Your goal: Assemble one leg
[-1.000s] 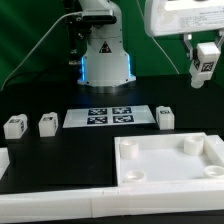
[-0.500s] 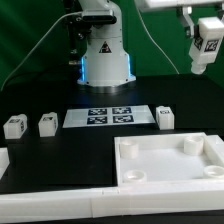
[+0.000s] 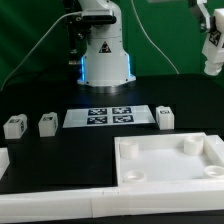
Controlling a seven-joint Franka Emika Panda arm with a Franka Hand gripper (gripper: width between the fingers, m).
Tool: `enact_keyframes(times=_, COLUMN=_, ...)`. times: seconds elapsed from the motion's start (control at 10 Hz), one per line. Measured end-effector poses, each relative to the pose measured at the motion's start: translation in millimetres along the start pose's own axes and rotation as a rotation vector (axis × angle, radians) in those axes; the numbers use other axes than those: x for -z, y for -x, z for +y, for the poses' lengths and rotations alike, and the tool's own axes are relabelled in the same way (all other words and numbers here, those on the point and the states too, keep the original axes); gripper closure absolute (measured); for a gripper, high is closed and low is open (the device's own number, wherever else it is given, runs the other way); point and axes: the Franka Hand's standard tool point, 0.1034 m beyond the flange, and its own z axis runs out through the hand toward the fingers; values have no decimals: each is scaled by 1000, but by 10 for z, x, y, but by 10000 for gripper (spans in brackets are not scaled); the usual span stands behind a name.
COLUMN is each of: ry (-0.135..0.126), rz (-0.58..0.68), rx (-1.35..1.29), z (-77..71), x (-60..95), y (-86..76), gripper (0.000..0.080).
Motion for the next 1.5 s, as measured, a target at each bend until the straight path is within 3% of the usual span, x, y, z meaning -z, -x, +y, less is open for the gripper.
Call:
enact_keyframes(times=0.3, ry=-1, rz=1, rx=2, z=10, x=-35, y=8, gripper=506)
enact_keyframes(times=0.5, ry=-2, rz=72, rx=24, z=177, x=-317, y=12, gripper=506)
enact_keyframes(times=0.8, ry=10, rz=162, rx=74, z=421, x=-603, y=-290, gripper=506)
enact_keyframes(times=0.9, ry=18, rz=186, rx=89, z=455, x=-598, y=-337, gripper=506)
enact_keyframes(times=1.1, ry=-1, rz=137, rx=86, z=357, x=-560, y=-283, gripper=506)
enact_keyframes(times=1.5, ry=3, rz=144, rx=86, z=383, x=-581, y=-282, gripper=506)
